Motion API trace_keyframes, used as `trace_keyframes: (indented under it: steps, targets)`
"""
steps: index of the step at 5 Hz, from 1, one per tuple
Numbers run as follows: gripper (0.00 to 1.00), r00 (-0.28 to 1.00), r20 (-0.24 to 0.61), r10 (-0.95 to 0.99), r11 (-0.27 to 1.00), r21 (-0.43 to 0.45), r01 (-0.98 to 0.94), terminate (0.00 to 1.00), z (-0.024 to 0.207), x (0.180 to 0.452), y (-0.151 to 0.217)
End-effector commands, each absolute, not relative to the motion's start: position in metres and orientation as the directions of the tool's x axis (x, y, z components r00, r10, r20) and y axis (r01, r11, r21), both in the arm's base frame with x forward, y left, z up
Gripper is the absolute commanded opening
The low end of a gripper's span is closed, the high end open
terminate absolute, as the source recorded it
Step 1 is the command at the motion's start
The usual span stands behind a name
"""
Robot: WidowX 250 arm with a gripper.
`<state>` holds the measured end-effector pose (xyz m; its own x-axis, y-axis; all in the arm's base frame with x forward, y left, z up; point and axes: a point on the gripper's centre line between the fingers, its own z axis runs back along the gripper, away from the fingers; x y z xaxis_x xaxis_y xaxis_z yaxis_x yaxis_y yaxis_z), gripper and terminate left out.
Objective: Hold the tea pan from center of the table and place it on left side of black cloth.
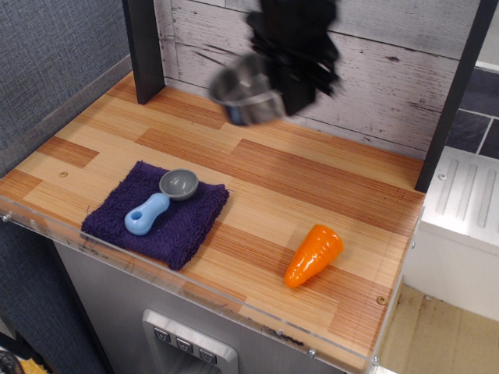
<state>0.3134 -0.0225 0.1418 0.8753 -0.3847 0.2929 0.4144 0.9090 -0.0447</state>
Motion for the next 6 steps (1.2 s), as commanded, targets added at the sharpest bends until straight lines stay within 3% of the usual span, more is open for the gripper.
trace_keyframes:
  steps: [1,4,6]
  targets:
    - [0.0,0.98,0.174,-0.097,0.995,-0.009,0.1,0.0,0.117,0.269,0.056]
    - [0.0,0.999,0.024,-0.025,1.0,0.015,0.025,0.0,0.077,0.236,0.116]
    - [0.0,0.988,-0.069,-0.135,0.991,-0.011,0.134,0.0,0.045,0.235,0.132]
